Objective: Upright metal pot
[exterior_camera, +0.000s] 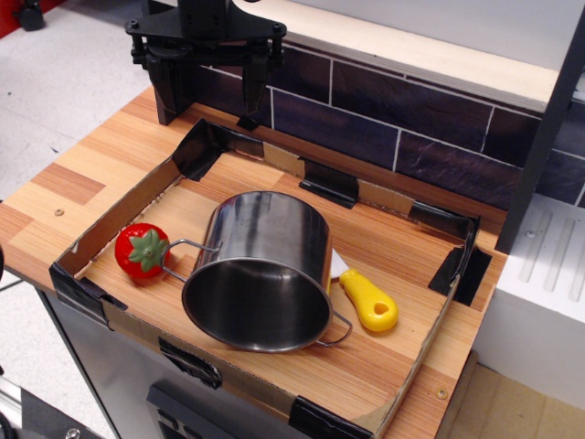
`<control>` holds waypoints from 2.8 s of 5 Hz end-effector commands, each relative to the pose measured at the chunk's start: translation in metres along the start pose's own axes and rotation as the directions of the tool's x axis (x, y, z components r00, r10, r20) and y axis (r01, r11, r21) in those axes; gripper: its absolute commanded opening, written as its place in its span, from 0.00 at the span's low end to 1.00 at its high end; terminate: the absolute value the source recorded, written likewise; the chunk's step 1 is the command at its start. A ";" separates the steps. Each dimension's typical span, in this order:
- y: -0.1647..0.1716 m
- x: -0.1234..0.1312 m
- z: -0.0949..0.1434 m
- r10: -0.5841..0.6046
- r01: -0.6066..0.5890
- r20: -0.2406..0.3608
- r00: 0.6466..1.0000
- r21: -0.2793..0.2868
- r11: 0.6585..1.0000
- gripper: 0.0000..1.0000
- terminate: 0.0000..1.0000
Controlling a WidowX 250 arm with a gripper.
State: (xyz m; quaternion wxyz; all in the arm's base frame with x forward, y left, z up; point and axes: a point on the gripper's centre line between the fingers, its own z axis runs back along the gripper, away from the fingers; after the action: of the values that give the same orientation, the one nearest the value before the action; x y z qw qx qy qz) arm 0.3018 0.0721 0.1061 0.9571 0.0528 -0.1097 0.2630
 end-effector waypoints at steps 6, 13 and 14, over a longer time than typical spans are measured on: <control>-0.009 -0.076 0.069 -0.402 0.411 0.133 0.906 -0.053 0.910 1.00 0.00; 0.014 -0.149 0.030 -0.620 0.634 0.214 0.755 0.001 0.773 1.00 0.00; 0.007 -0.152 0.021 -0.607 0.621 0.214 0.765 0.004 0.784 1.00 0.00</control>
State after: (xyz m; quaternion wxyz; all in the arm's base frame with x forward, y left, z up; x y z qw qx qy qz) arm 0.1656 -0.0074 0.0880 0.9763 0.0787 -0.1876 -0.0739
